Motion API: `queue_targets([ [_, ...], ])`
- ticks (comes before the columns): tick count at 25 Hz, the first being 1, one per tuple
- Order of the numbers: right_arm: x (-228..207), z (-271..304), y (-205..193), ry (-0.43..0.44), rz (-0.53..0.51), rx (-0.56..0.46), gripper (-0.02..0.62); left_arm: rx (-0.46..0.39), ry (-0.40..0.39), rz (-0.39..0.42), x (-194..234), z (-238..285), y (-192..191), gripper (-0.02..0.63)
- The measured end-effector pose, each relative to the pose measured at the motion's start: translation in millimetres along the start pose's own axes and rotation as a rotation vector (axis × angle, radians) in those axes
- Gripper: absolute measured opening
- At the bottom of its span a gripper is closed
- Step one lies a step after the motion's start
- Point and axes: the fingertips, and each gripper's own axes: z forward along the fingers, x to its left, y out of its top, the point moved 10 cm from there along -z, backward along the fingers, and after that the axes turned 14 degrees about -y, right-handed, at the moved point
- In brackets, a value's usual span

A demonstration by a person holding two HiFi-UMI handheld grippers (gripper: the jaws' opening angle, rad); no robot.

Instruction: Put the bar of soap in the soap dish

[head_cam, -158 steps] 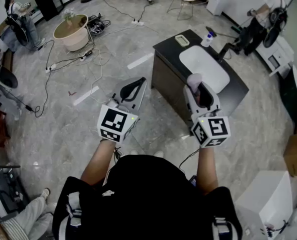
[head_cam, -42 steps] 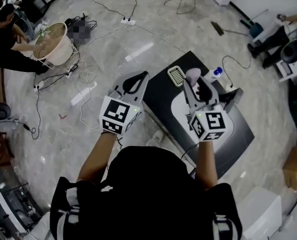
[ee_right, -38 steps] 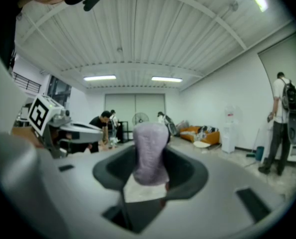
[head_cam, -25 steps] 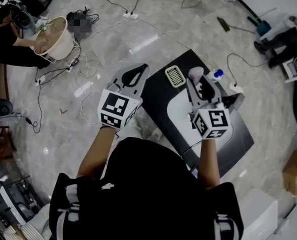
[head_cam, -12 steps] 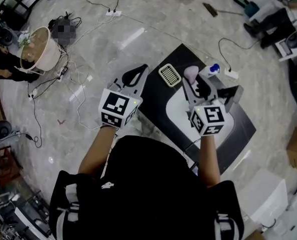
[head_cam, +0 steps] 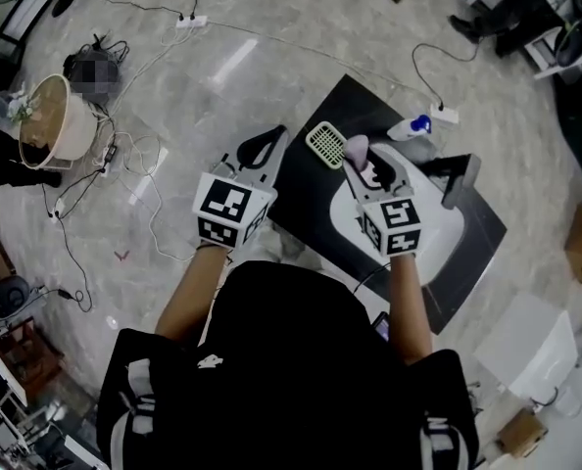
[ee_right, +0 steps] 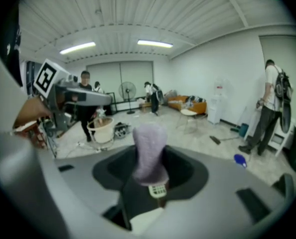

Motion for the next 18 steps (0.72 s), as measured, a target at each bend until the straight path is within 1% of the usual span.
queue_targets([
  [3,9,15,-8,0.001,-0.053,0.08,0.202,0.013,-0.021,-0.02,13,4,-7,0.025],
  [7,17,36,-16,0.031,-0.092,0.162,0.202,0.031,-0.046,-0.042,29,11,-12,0.025],
  [11,24,57,-27,0.056,-0.16,0.243,0.202,0.042,-0.071,-0.053,40,15,-15,0.025],
  [15,25,83,-47,0.067,-0.244,0.328,0.202,0.058,-0.092,-0.071,49,19,-23,0.025],
  [18,26,106,-63,0.073,-0.283,0.39,0.202,0.077,-0.104,-0.073,57,21,-34,0.025],
])
